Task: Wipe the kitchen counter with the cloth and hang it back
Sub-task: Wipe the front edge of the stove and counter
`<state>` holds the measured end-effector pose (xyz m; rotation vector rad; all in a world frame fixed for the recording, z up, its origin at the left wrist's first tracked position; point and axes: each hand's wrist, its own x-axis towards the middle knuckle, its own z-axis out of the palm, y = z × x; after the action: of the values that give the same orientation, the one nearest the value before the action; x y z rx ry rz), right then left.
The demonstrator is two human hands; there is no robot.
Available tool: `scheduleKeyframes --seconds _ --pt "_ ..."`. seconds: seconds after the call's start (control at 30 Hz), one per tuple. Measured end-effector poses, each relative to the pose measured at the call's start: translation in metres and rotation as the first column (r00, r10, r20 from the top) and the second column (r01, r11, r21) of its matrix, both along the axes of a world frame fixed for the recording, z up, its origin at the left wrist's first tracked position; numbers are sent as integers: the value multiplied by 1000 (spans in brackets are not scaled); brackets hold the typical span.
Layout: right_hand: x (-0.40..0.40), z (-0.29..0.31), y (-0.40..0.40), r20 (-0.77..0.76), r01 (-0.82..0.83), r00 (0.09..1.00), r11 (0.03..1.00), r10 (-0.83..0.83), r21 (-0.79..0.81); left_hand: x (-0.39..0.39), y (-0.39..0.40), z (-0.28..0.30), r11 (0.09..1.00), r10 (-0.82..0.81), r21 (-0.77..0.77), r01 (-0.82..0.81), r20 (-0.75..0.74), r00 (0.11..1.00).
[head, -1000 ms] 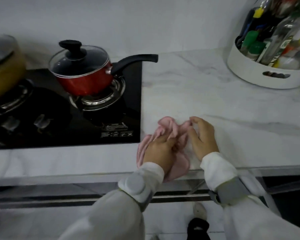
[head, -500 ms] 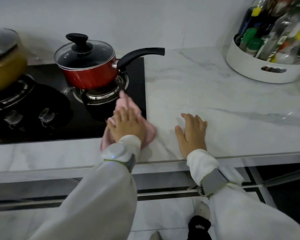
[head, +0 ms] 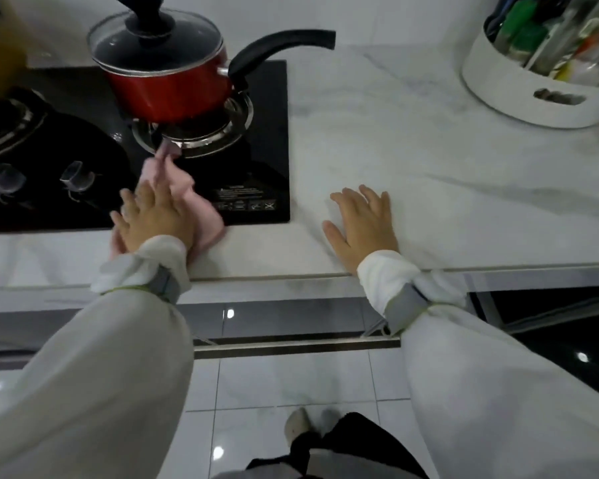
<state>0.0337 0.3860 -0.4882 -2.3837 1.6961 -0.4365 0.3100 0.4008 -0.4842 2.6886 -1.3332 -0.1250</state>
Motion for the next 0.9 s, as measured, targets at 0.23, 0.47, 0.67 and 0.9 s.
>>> scheduleKeyframes --seconds 0.23,0.47,0.67,0.9 --pt "4 -1 -2 11 -36 999 999 36 14 -110 -17 -2 953 -296 -56 297 26 955" --pt "27 10 -3 86 35 996 999 -34 -9 -9 -11 3 968 -250 15 250 31 968" --pt "131 16 10 174 -114 977 992 123 -59 37 -23 10 996 18 91 -18 -1 1000" --pt "265 9 18 296 52 955 997 -32 -61 110 12 8 895 -437 -40 444 120 892"
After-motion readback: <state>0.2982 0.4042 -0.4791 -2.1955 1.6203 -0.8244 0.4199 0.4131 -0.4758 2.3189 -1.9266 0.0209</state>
